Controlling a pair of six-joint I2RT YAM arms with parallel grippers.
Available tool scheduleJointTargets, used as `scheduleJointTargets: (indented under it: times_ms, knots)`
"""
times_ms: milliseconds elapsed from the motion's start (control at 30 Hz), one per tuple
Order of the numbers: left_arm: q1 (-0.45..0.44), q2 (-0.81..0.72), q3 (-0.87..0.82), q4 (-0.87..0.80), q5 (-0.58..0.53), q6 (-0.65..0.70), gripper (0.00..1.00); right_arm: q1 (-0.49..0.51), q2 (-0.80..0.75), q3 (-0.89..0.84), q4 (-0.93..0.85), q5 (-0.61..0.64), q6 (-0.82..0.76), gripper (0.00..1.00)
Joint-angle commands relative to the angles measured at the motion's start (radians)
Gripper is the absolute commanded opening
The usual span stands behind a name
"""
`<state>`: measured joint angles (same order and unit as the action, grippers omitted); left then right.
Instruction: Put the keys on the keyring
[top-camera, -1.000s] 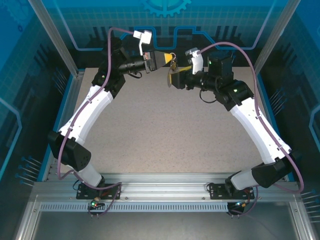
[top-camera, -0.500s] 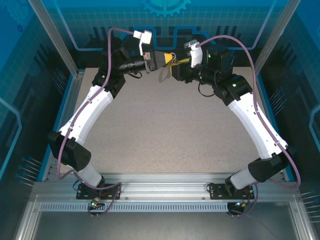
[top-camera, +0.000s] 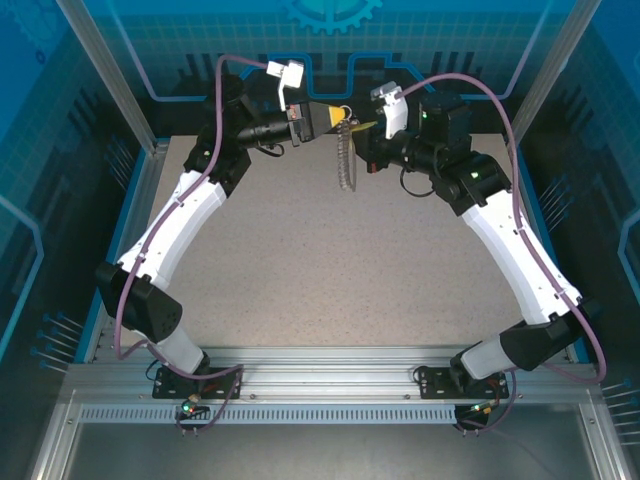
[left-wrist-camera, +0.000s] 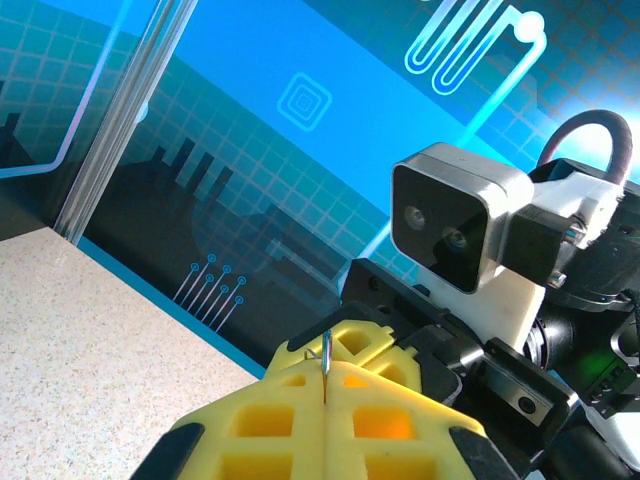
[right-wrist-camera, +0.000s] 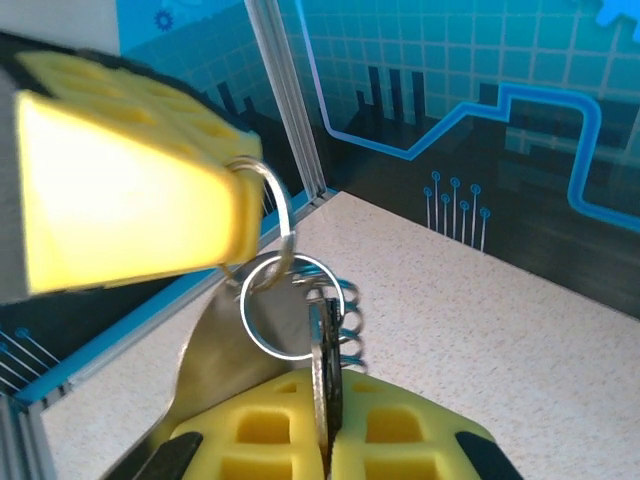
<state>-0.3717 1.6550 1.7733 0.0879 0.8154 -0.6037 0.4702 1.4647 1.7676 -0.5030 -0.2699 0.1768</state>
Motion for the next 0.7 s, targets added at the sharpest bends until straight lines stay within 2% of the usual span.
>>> scheduleJointTargets:
  times_ms: [0,233,467,667]
  knots:
    - [-0.009,-0.011,0.024,0.03,-0.01,-0.002,0.0,-0.01,-0.032,-0.01,-0.013,-0.023,-0.015,0.0]
    - [-0.009,-0.018,0.019,0.029,-0.011,-0.001,0.0,-0.016,-0.052,-0.005,-0.047,-0.035,-0.038,0.0]
    - [-0.008,-0.022,0.021,0.027,-0.01,0.002,0.0,-0.027,-0.041,0.038,-0.111,-0.107,-0.064,0.0]
    - [-0.009,-0.026,0.015,0.013,-0.011,0.015,0.0,-0.029,-0.021,0.101,-0.159,-0.081,-0.082,0.0]
